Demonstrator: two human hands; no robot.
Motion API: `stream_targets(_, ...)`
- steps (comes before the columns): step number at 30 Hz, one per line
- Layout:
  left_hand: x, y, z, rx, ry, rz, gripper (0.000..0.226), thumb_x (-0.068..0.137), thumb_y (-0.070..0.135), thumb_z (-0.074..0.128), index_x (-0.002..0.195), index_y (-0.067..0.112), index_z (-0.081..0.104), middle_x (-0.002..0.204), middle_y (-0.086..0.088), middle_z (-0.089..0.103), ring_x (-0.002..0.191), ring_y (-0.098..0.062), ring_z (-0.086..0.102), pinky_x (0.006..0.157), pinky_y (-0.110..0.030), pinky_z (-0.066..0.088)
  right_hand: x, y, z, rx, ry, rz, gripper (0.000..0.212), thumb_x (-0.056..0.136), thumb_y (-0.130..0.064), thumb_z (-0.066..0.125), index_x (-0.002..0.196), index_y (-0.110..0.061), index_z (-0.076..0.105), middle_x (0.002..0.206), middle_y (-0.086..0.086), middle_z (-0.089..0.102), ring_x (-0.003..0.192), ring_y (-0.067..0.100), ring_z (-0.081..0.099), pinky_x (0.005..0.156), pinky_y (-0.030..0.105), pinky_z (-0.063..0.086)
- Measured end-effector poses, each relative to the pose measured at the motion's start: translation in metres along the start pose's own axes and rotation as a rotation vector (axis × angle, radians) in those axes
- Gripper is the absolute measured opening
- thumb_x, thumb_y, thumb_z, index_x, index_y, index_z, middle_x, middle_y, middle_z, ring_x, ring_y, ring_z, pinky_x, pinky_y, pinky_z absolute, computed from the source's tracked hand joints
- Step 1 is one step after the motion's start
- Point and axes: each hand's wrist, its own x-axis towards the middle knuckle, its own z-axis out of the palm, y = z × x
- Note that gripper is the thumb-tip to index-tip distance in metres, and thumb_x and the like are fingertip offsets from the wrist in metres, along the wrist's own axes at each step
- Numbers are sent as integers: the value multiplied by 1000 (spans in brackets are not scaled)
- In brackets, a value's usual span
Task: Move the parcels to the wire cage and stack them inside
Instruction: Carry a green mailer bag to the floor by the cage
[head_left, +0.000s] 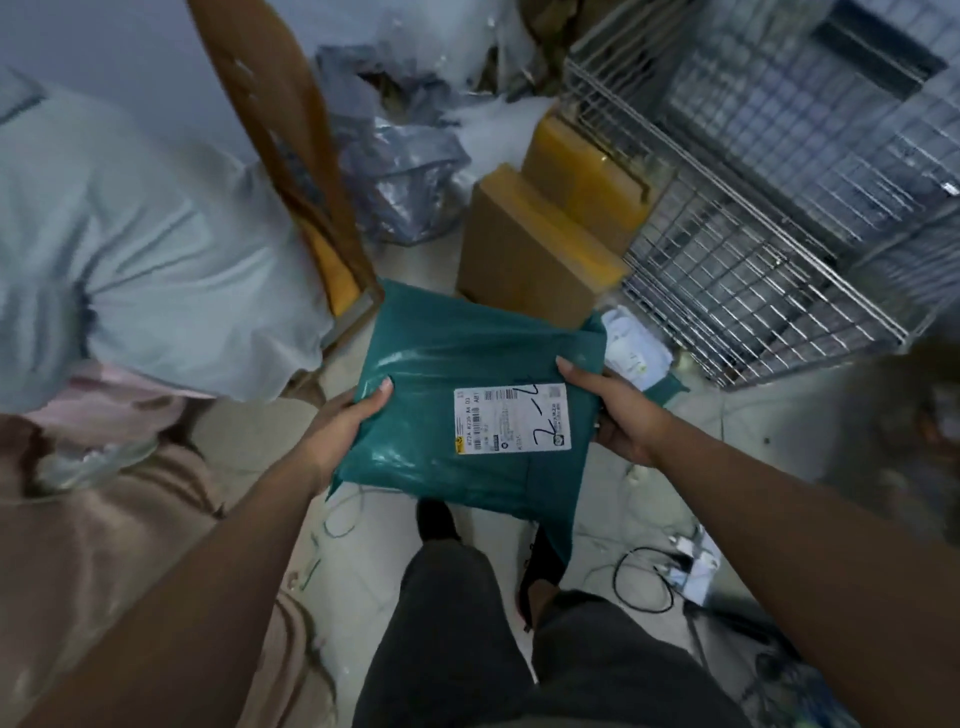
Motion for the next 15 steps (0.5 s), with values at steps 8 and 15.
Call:
stream_targets(8, 118, 59, -1, 301, 10, 20, 12, 94, 54, 69, 94, 42, 65, 73, 35, 71, 67, 13, 68, 51, -6, 50, 62, -3, 14, 184, 190, 80, 51, 82, -50, 85, 126, -28, 70, 113, -1, 80, 99, 19, 78, 79, 33, 63)
stream_targets(15, 258, 77, -17, 480, -16, -58, 34, 93, 58, 69, 119, 38, 61, 95, 23, 67, 86, -2, 67, 63, -15, 50, 164, 8, 33, 289, 290, 140, 42, 88, -49, 79, 123, -27, 71, 107, -7, 81, 101, 19, 76, 92, 40, 59)
